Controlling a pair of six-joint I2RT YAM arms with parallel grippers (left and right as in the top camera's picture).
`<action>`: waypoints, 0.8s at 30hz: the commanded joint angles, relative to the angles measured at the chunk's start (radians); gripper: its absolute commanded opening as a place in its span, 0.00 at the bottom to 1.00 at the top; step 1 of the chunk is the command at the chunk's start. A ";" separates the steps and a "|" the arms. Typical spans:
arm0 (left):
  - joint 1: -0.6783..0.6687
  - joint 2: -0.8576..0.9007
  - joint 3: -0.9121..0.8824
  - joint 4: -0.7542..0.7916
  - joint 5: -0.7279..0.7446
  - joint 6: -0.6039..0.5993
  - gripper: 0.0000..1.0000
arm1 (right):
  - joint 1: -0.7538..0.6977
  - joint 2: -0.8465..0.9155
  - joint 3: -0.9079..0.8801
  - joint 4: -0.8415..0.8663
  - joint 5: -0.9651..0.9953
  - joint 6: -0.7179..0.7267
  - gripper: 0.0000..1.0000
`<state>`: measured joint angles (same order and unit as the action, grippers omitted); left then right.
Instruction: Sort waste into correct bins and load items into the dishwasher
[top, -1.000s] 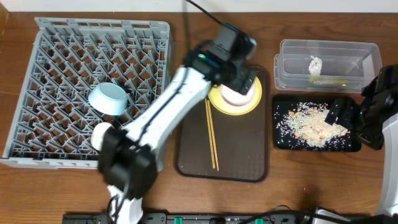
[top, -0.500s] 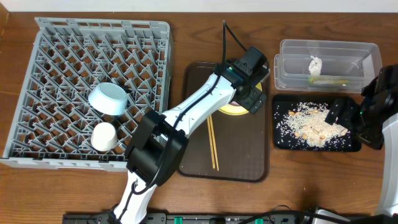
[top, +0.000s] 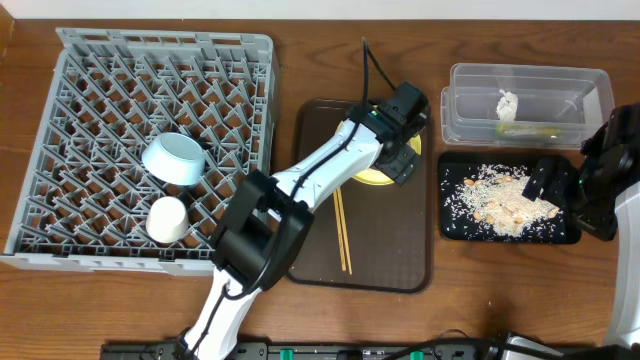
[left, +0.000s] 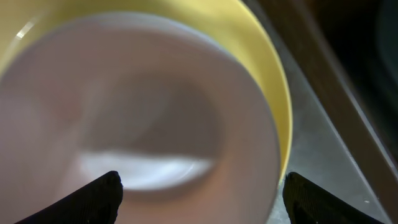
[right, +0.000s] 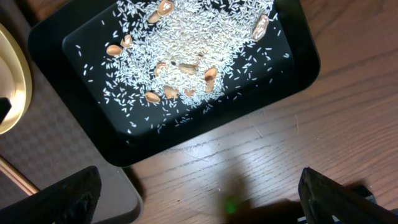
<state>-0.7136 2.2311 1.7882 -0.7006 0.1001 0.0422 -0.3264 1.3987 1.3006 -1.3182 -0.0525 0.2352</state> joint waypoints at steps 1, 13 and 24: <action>0.002 0.021 -0.004 -0.001 -0.042 0.010 0.83 | -0.005 -0.007 0.011 -0.002 0.003 0.011 0.99; 0.003 0.029 -0.032 0.005 -0.198 0.009 0.67 | -0.005 -0.007 0.011 -0.001 0.002 0.011 0.99; -0.006 0.064 -0.033 0.004 -0.198 0.006 0.48 | -0.005 -0.007 0.011 0.000 0.003 0.011 0.99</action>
<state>-0.7155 2.2772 1.7664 -0.6964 -0.0822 0.0463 -0.3264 1.3983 1.3006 -1.3178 -0.0525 0.2352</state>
